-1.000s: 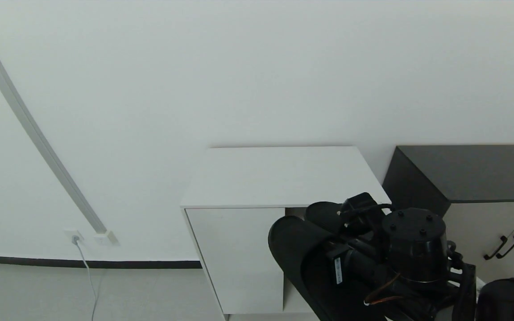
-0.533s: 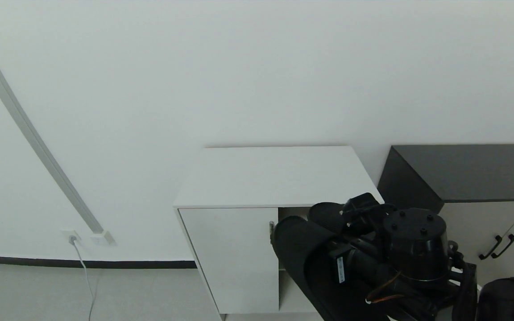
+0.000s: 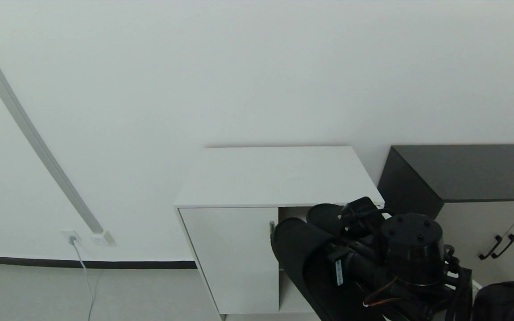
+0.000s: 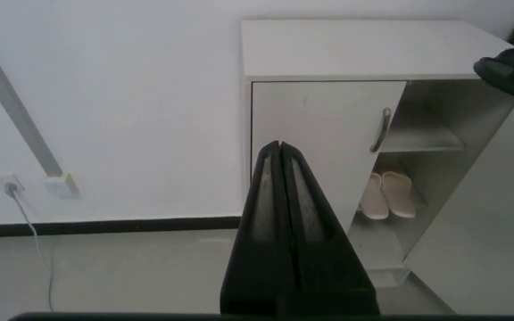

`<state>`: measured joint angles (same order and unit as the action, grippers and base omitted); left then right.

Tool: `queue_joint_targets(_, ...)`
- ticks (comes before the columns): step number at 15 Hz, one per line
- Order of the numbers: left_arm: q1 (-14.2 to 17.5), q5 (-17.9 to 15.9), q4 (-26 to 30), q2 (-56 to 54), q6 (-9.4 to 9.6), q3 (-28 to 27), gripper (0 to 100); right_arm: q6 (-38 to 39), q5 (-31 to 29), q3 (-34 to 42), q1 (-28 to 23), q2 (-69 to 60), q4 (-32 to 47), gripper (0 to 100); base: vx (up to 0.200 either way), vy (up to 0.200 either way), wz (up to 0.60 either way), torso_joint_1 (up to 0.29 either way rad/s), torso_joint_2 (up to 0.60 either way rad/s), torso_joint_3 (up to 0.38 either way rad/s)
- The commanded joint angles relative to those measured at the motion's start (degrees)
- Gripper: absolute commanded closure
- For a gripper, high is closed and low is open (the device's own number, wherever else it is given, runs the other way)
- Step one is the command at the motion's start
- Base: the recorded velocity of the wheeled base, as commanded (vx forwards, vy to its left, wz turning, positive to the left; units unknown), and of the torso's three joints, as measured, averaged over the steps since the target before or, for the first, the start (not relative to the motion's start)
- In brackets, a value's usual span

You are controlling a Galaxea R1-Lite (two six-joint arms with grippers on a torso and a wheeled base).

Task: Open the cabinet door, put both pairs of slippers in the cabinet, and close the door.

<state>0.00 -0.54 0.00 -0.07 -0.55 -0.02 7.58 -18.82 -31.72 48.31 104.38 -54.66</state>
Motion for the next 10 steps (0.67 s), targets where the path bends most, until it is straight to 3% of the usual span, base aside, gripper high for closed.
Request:
queue_joint_targets(1, 0.0, 0.0, 0.0, 0.1, -0.07, 0.0, 100, 0.0, 0.0, 0.3, 0.1, 0.6, -0.1, 100, 0.000, 0.000, 0.00, -0.139, 0.31, 0.168)
queue_joint_targets(10, 0.1, 0.0, 0.0, 0.1, 0.02, 0.0, 100, -0.1, 0.0, 1.2, 0.2, 0.7, -2.1, 100, 0.000, 0.000, 0.00, -0.159, 0.35, 0.188)
